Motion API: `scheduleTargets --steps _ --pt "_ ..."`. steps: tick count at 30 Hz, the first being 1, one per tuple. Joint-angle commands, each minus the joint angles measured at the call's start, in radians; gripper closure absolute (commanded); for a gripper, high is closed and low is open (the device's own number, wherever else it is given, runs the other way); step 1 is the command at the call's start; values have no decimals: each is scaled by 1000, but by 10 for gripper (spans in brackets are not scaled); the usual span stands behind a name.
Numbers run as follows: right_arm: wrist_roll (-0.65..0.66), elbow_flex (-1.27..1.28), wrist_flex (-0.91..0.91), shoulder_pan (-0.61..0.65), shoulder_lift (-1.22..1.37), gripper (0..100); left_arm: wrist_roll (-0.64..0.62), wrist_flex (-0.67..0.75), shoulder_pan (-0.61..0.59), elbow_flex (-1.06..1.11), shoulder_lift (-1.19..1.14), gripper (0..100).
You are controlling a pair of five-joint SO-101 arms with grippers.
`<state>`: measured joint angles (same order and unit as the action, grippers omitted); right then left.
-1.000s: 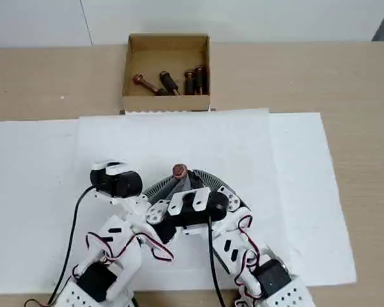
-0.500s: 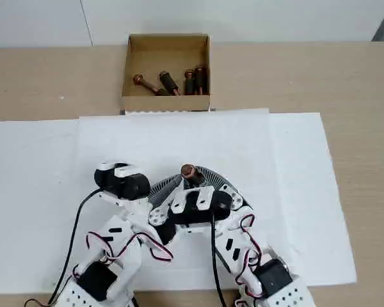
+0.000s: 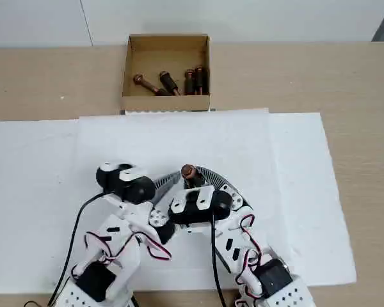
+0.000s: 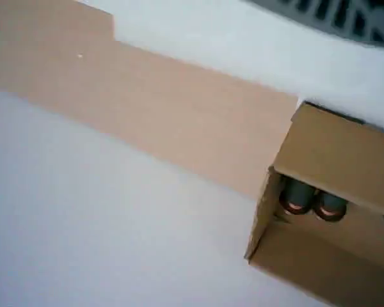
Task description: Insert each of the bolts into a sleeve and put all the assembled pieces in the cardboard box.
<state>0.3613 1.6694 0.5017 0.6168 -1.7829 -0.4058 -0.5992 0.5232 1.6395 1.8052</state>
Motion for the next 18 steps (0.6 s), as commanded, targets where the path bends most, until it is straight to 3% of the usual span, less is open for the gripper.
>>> scheduleTargets --steps 1,12,18 --pt "-2 15 -1 -5 -8 995 52 23 -54 -53 9 761" --pt "0 15 1 -5 -4 995 66 23 -83 -73 9 774" --pt "0 15 1 -7 -4 995 66 69 -193 -68 11 961"
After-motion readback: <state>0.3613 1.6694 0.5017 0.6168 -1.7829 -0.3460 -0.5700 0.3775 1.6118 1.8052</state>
